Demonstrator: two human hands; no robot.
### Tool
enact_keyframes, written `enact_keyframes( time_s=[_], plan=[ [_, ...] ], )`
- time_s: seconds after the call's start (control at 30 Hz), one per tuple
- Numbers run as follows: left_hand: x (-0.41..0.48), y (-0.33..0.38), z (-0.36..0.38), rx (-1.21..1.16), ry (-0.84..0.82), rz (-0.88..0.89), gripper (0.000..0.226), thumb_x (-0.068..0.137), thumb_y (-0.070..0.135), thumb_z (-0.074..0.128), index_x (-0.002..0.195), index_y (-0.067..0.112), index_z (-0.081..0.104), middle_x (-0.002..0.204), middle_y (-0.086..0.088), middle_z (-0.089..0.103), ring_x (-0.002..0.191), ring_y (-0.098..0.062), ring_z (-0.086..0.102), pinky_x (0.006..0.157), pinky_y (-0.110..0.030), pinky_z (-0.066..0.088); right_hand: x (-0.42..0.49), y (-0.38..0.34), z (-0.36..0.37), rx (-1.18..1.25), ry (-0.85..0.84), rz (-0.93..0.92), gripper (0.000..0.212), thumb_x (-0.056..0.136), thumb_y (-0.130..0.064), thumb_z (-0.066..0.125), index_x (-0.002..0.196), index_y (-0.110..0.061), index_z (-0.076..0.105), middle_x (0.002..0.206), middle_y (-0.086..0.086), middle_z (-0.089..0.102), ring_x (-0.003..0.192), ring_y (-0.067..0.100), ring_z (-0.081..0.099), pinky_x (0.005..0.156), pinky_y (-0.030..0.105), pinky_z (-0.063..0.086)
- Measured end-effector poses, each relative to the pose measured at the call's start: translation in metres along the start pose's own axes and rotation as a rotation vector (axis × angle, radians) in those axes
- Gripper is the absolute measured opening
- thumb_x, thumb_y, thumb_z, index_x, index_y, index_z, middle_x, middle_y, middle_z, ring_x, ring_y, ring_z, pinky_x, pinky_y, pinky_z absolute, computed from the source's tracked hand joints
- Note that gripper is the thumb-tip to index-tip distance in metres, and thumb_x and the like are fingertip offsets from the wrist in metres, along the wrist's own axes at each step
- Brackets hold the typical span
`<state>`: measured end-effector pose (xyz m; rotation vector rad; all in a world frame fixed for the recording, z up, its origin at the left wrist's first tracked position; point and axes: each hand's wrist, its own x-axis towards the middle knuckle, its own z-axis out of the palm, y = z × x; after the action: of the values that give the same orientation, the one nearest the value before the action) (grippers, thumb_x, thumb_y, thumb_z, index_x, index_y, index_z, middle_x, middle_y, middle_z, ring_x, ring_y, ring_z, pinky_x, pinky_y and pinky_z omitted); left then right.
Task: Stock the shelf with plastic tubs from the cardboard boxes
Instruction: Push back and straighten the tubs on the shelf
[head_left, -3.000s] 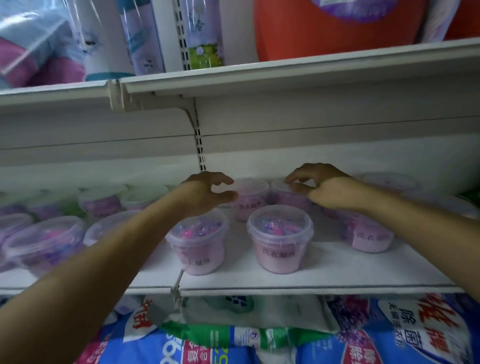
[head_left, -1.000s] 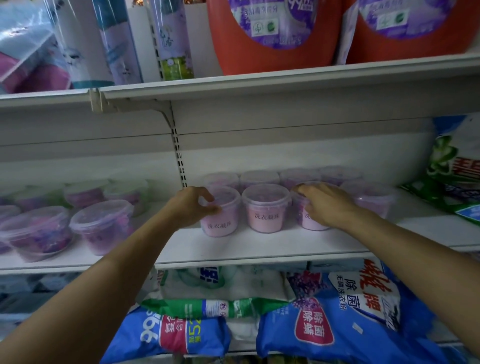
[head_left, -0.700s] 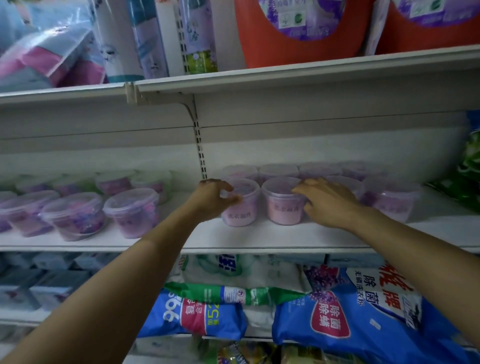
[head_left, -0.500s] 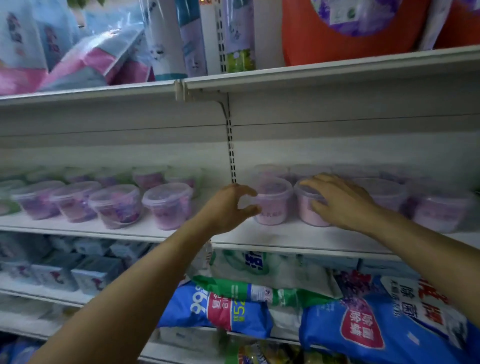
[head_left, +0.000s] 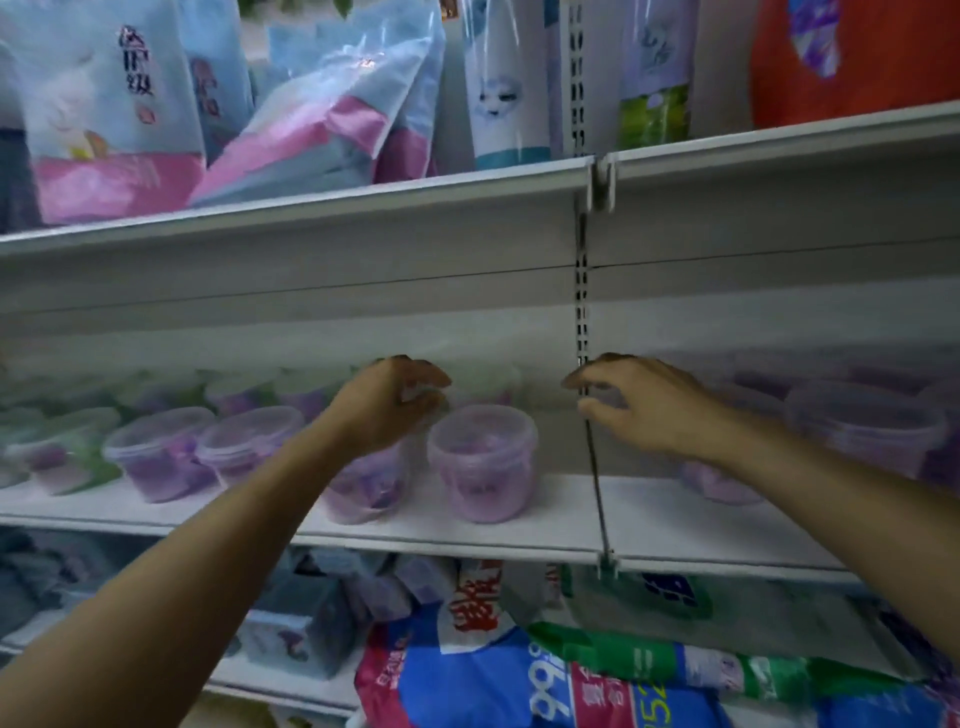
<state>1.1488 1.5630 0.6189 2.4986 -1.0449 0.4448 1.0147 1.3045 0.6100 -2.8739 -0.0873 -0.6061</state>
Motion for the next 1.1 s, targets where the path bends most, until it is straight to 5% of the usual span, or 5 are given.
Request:
enact_keyframes(
  time_s=[0.3, 0.6, 0.77, 0.97, 1.1],
  plan=[
    [0.074, -0.056, 0.009, 0.174, -0.233, 0.066, 0.034, 0.088, 0.035, 0.059, 0.122, 0.04, 0.06, 0.131, 0.006, 0.056, 0.115, -0.017, 0.054, 0.101, -0.033, 0.04, 0.059, -0.029, 0.028, 0.016, -0.121, 0.168, 0.032, 0.094, -0.022, 0.05, 0.121, -0.035, 0.06, 0.125, -0.01, 0.056, 0.102, 0.008, 0.052, 0.093, 0.025, 0.042],
    [0.112, -0.053, 0.057, 0.202, -0.225, 0.249, 0.031, 0.09, 0.031, 0.062, 0.121, 0.028, 0.064, 0.13, 0.002, 0.059, 0.12, -0.019, 0.052, 0.099, -0.027, 0.038, 0.046, -0.022, 0.026, 0.093, -0.129, 0.239, 0.032, 0.087, -0.016, 0.059, 0.113, -0.033, 0.067, 0.106, -0.017, 0.062, 0.102, 0.007, 0.061, 0.096, 0.029, 0.048],
    [0.113, -0.051, 0.055, 0.277, -0.211, 0.253, 0.032, 0.092, 0.035, 0.059, 0.123, 0.032, 0.062, 0.133, 0.007, 0.057, 0.121, -0.017, 0.053, 0.099, -0.029, 0.038, 0.037, -0.027, 0.023, 0.073, -0.142, 0.243, 0.031, 0.091, -0.022, 0.057, 0.119, -0.032, 0.064, 0.122, -0.015, 0.062, 0.11, 0.005, 0.057, 0.097, 0.02, 0.043],
    [0.099, -0.05, 0.044, 0.137, -0.289, 0.186, 0.039, 0.092, 0.034, 0.059, 0.131, 0.033, 0.054, 0.138, 0.004, 0.051, 0.122, -0.018, 0.05, 0.102, -0.032, 0.037, 0.033, -0.044, 0.013, 0.14, -0.267, 0.141, 0.052, 0.084, -0.001, 0.054, 0.121, -0.037, 0.062, 0.131, -0.014, 0.053, 0.12, 0.003, 0.05, 0.091, 0.009, 0.039],
    [0.075, -0.056, 0.017, 0.018, -0.288, 0.127, 0.037, 0.091, 0.034, 0.06, 0.127, 0.036, 0.056, 0.135, 0.003, 0.052, 0.118, -0.018, 0.051, 0.098, -0.025, 0.036, 0.026, -0.065, 0.007, 0.132, -0.429, 0.104, 0.053, 0.081, -0.025, 0.072, 0.125, -0.048, 0.054, 0.128, -0.023, 0.039, 0.119, -0.002, 0.037, 0.099, 0.02, 0.032]
  ],
)
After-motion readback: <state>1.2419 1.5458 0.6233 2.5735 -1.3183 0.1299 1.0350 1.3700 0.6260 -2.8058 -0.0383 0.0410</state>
